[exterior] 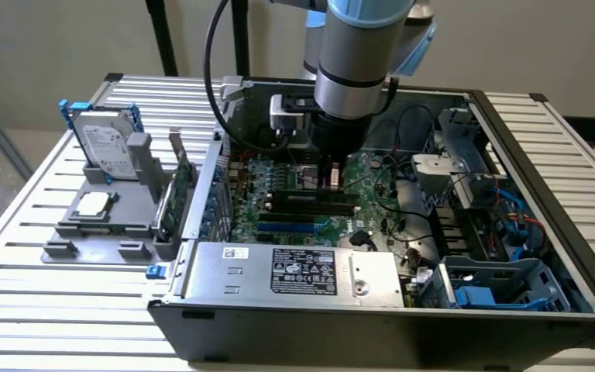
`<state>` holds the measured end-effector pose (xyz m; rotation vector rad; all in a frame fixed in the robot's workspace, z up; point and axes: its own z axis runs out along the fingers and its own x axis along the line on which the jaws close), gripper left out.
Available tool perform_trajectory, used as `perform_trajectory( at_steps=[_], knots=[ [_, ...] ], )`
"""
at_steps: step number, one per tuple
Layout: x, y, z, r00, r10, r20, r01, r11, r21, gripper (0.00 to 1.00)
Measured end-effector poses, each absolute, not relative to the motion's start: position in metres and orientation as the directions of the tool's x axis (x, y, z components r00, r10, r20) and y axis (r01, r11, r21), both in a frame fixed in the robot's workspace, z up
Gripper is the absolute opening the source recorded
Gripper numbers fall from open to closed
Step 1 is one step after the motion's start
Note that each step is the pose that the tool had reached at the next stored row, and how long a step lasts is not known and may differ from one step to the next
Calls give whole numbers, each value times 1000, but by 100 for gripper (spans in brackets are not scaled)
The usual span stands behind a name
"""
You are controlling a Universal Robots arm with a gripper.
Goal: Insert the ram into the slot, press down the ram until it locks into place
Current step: 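Insert the ram into the slot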
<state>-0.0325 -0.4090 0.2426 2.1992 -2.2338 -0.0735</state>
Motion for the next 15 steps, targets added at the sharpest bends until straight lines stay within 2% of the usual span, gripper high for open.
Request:
perform_trajectory(
  at_steps=[15],
  knots=[
    [-33, -407, 241, -16, -999, -27, -999, 15, 43, 13]
  ],
)
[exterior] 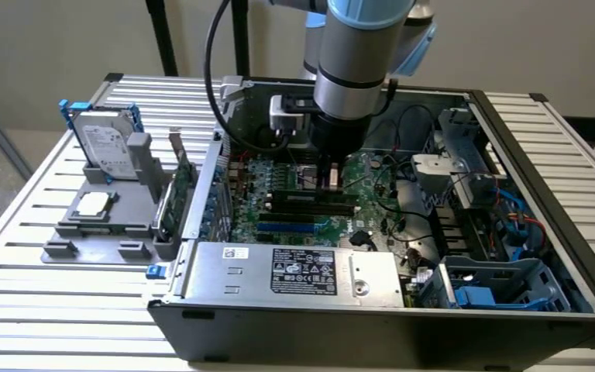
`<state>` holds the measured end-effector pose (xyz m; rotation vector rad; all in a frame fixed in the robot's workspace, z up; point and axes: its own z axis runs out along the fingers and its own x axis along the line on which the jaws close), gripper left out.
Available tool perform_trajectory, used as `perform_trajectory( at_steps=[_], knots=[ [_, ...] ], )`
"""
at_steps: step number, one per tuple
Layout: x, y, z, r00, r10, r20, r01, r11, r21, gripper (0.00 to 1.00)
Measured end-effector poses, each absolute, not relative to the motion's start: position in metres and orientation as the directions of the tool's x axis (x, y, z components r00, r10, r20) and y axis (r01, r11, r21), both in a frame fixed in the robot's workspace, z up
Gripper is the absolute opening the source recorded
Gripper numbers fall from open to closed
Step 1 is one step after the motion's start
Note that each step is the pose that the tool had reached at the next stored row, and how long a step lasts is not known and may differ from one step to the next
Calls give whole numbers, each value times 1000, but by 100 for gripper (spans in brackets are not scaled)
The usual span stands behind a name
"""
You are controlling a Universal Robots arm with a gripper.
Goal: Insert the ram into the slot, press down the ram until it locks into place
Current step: 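Insert the ram into the slot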
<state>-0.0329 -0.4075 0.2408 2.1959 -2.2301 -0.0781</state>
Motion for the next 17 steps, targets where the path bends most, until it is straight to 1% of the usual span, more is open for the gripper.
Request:
perform_trajectory(
  at_steps=[17],
  knots=[
    [-36, -406, 236, -9, -1000, -25, -999, 8, 36, 13]
  ],
)
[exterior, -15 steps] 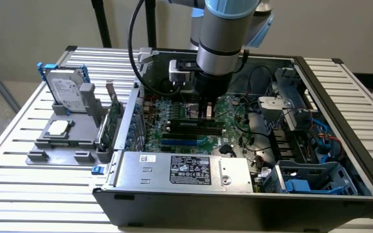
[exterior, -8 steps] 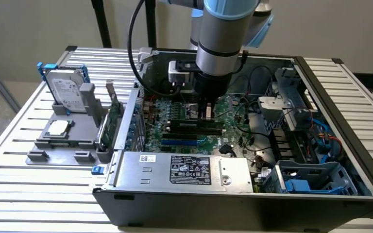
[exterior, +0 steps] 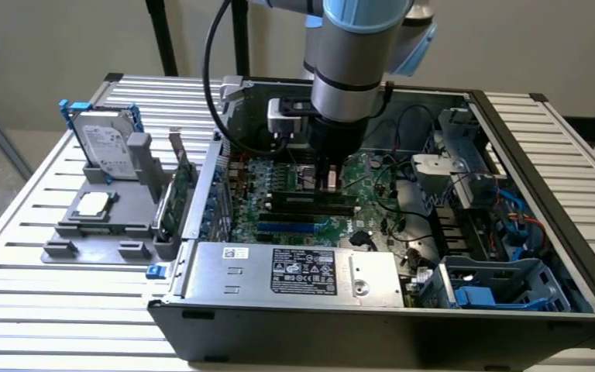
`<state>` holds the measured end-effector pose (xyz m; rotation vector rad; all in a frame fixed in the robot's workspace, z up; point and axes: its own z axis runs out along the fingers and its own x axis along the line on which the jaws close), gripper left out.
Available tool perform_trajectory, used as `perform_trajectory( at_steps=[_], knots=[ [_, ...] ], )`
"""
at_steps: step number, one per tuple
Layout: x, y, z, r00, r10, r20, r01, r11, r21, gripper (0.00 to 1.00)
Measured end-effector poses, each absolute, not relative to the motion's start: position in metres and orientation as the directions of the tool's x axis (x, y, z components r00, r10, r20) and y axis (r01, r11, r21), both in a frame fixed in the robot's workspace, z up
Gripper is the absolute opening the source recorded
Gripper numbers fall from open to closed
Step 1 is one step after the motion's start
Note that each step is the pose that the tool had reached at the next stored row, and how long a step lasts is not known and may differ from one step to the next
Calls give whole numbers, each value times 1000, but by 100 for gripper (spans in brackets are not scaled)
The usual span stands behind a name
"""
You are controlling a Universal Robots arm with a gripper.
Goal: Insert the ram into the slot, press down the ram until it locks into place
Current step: 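Insert the ram into the slot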
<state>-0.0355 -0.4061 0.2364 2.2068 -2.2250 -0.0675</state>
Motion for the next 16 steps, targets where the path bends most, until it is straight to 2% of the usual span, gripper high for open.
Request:
perform_trajectory(
  at_steps=[16],
  knots=[
    [-36, -403, 231, -9, -1000, -19, -999, 8, 35, 13]
  ],
)
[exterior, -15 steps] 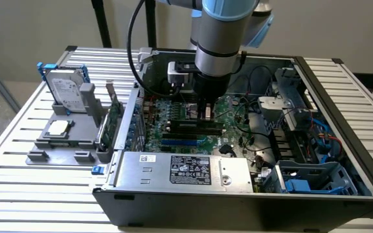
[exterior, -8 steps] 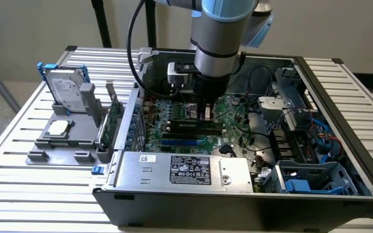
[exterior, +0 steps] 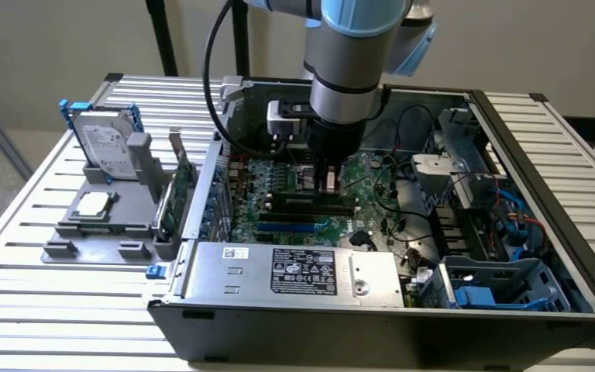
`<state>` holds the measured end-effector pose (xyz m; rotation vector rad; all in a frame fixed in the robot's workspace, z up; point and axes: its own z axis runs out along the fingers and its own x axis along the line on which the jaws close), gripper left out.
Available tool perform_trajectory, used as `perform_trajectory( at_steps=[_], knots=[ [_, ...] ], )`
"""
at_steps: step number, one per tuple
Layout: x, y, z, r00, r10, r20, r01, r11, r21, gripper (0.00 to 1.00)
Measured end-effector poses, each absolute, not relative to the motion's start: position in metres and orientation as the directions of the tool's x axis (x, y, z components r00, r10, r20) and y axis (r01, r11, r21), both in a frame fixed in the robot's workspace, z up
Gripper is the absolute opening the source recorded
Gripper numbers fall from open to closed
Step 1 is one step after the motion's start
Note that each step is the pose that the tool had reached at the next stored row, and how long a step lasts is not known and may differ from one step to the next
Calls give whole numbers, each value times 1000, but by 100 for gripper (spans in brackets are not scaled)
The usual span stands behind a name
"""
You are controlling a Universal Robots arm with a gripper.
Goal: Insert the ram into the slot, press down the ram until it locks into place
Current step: 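Insert the ram into the slot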
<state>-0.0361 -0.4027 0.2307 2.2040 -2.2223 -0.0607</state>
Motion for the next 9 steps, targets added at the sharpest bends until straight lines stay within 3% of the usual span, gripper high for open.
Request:
perform_trajectory(
  at_steps=[9],
  knots=[
    [-36, -402, 228, -9, -1000, -15, -999, 8, 35, 13]
  ],
)
